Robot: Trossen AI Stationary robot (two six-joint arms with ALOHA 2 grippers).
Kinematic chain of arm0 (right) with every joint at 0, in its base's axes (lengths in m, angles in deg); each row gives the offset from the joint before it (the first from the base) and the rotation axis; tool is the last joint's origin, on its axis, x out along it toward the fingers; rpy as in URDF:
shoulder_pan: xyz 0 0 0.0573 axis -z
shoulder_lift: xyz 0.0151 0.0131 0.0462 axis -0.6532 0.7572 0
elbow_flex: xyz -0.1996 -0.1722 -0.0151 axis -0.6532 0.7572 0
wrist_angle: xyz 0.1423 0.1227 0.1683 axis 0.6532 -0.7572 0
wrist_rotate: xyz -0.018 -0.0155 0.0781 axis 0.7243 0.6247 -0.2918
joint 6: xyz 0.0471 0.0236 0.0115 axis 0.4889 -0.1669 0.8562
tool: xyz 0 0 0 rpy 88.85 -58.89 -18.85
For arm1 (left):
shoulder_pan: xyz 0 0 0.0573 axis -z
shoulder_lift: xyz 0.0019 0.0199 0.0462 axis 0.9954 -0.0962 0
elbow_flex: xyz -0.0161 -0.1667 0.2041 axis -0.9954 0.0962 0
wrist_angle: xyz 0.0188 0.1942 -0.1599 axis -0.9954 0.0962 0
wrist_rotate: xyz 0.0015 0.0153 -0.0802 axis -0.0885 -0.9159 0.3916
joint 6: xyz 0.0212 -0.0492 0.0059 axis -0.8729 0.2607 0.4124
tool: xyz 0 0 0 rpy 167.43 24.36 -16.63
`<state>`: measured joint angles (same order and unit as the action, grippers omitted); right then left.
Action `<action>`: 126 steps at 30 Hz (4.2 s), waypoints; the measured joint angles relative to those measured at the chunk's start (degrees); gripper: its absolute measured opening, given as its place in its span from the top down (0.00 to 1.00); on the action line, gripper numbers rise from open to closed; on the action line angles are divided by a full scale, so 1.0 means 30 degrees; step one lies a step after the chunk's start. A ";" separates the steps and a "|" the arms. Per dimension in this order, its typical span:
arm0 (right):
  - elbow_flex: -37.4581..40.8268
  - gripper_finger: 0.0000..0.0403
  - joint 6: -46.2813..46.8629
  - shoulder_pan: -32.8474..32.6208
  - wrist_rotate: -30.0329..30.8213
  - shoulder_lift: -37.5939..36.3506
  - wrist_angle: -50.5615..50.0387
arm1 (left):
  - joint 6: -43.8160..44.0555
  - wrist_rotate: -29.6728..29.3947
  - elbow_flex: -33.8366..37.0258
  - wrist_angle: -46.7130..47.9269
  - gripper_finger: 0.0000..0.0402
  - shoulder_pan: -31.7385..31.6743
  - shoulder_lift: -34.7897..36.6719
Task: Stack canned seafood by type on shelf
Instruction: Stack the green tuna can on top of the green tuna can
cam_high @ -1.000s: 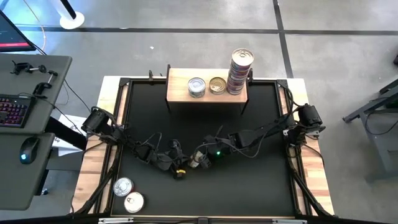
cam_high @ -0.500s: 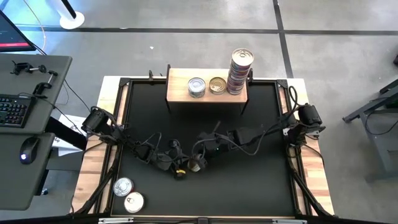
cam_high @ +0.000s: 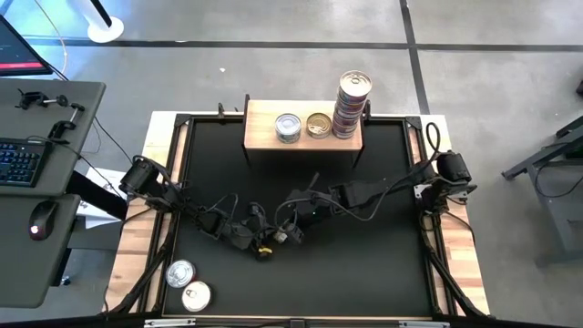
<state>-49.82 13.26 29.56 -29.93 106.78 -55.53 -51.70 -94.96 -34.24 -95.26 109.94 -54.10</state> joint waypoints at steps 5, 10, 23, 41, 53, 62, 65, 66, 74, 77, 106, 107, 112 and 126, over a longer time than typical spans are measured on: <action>0.0001 1.00 -0.0349 0.0097 0.0000 0.0000 -0.0415 | 0.0060 -0.0015 -0.0003 0.1240 1.00 -0.0001 0.0000; -0.0711 1.00 -0.4934 0.0503 -0.0418 0.0007 -0.0183 | 0.0852 -0.0080 -0.0044 0.1617 1.00 0.0005 -0.0032; -0.8616 0.52 -2.0242 0.1014 -0.0724 0.3349 -1.2146 | 0.1958 -0.0254 -0.0036 0.1689 1.00 0.0407 -0.0058; -1.0724 0.31 -2.7518 0.0555 0.0423 0.6924 -1.2341 | 0.1970 -0.0003 -0.0029 0.1658 1.00 0.0226 -0.0073; -1.0724 0.54 -2.7379 0.0524 0.0299 0.7767 -1.2400 | 0.1968 0.0167 -0.0028 0.1907 1.00 0.0139 0.0190; -1.0724 0.71 -2.2495 -0.0085 0.0660 0.6960 -1.3172 | 0.1911 -0.1107 0.0344 0.8827 1.00 0.0314 0.5653; -1.0724 0.71 -2.2061 -0.0414 0.2085 0.5858 -1.3984 | 0.2785 -0.2744 0.0807 1.1466 1.00 0.0741 0.8451; -1.0724 0.71 -2.1995 -0.0531 0.2664 0.5408 -1.4326 | 0.3155 -0.3248 0.1040 1.1720 1.00 0.0923 0.9281; -1.0737 0.71 -1.9652 -0.0685 0.5382 0.1181 -1.4185 | 0.5450 -0.6832 0.2416 1.0581 1.00 0.2288 1.3071; -1.0739 0.71 -1.9567 -0.0842 0.6905 0.0167 -1.3011 | 0.4828 -0.7675 0.2530 0.9247 1.00 0.2771 1.3148; -1.0660 0.71 -2.2864 0.3253 2.0843 0.0003 -1.3663 | -0.0219 -0.7140 0.2506 0.4243 1.00 0.5826 1.3216; -1.0569 0.71 -2.2367 0.3450 2.0773 0.0058 -1.4462 | -0.0207 -0.7140 0.2506 0.4335 1.00 0.5826 1.3216; -0.9459 0.71 -2.2844 0.4272 2.0732 0.0270 -1.5152 | -0.0197 -0.7732 0.2506 0.4412 1.00 0.5783 1.3216; -0.6404 0.71 -2.6276 0.5742 2.0626 0.0284 -1.2503 | -0.0211 -0.9930 0.2499 0.4907 1.00 0.5608 1.3216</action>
<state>-69.03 -65.57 46.78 31.94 107.63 -93.04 -52.33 -124.75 -26.75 -80.53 126.76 -14.46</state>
